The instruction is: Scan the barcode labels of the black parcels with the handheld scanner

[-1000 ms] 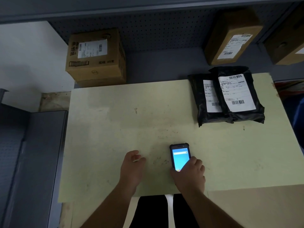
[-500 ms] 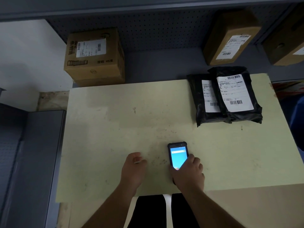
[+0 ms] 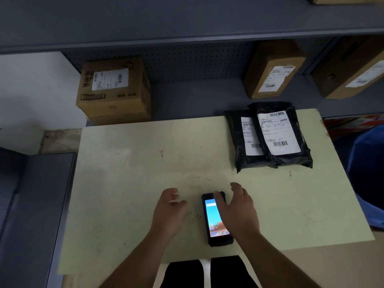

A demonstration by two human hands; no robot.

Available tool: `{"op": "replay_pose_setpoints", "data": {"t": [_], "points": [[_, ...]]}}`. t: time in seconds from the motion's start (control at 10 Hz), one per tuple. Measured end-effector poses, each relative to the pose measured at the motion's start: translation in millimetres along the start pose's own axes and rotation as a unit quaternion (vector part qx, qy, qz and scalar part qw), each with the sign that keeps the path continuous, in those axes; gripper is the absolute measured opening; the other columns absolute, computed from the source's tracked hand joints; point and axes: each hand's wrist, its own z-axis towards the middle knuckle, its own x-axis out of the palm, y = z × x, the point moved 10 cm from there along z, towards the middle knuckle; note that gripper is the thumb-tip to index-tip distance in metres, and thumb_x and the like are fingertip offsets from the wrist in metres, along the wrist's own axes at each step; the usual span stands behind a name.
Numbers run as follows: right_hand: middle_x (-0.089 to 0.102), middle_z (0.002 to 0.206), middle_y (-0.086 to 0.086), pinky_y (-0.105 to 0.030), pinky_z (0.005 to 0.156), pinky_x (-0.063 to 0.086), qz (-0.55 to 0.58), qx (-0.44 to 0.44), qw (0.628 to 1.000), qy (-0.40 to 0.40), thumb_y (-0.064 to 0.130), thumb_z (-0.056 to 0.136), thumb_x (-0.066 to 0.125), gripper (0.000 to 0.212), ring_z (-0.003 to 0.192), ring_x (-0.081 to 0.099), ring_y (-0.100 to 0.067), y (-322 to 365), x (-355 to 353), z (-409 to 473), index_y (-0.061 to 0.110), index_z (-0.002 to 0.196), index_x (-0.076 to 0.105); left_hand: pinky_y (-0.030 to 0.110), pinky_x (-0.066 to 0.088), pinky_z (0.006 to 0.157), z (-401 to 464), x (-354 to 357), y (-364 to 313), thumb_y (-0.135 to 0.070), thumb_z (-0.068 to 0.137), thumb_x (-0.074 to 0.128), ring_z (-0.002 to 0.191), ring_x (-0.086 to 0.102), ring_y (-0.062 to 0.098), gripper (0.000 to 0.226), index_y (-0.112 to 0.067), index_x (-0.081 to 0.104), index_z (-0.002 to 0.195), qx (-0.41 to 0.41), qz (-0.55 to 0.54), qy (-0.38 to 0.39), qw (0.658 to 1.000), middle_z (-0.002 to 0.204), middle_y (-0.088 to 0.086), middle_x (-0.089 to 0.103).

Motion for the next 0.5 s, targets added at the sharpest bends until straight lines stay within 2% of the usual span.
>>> {"op": "replay_pose_setpoints", "data": {"t": [0.1,0.2,0.3,0.4,0.5], "points": [[0.057,0.157,-0.002,-0.049,0.117,0.045,0.030,-0.016,0.999,-0.018,0.052,0.103,0.062,0.066,0.145,0.048,-0.027,16.3,-15.9,6.4,0.019,0.158,0.049,0.014,0.045,0.051,3.1,4.1,-22.1,-0.011,0.091,0.069,0.087,0.066,0.011,0.040,-0.028,0.059,0.125,0.027,-0.005,0.002,1.000,0.122,-0.005,0.065],[0.059,0.156,-0.002,-0.049,0.119,0.044,0.049,-0.034,0.998,-0.024,0.052,0.104,0.060,0.064,0.146,0.049,-0.027,33.5,-29.2,10.0,0.019,0.157,0.051,0.010,0.043,0.049,5.5,6.7,-41.8,-0.012,0.091,0.071,0.098,0.066,0.016,0.038,-0.029,0.059,0.123,0.057,-0.019,0.000,0.998,0.117,-0.007,0.065],[0.060,0.154,-0.003,-0.050,0.118,0.046,0.068,-0.056,0.995,-0.036,0.052,0.104,0.060,0.062,0.143,0.052,-0.027,49.5,-43.4,9.9,0.019,0.155,0.053,0.017,0.046,0.057,6.2,10.7,-56.0,-0.013,0.092,0.073,0.094,0.065,0.013,0.036,-0.030,0.060,0.121,0.073,-0.042,0.001,0.996,0.113,-0.010,0.065],[0.061,0.153,-0.004,-0.050,0.117,0.047,0.090,-0.074,0.992,-0.049,0.051,0.103,0.061,0.060,0.142,0.054,-0.027,64.8,-60.1,10.1,0.018,0.153,0.056,0.019,0.049,0.063,6.3,12.1,-70.8,-0.011,0.090,0.075,0.088,0.064,0.006,0.036,-0.028,0.062,0.119,0.098,-0.046,-0.007,0.994,0.113,-0.005,0.068],[0.062,0.153,-0.005,-0.047,0.117,0.047,0.104,-0.095,0.987,-0.072,0.049,0.103,0.062,0.060,0.143,0.054,-0.026,83.6,-81.1,10.2,0.017,0.154,0.056,0.008,0.047,0.057,2.9,12.6,-90.2,-0.010,0.090,0.075,0.089,0.063,0.004,0.036,-0.029,0.062,0.118,0.110,-0.086,-0.005,0.990,0.111,-0.006,0.067]]}}
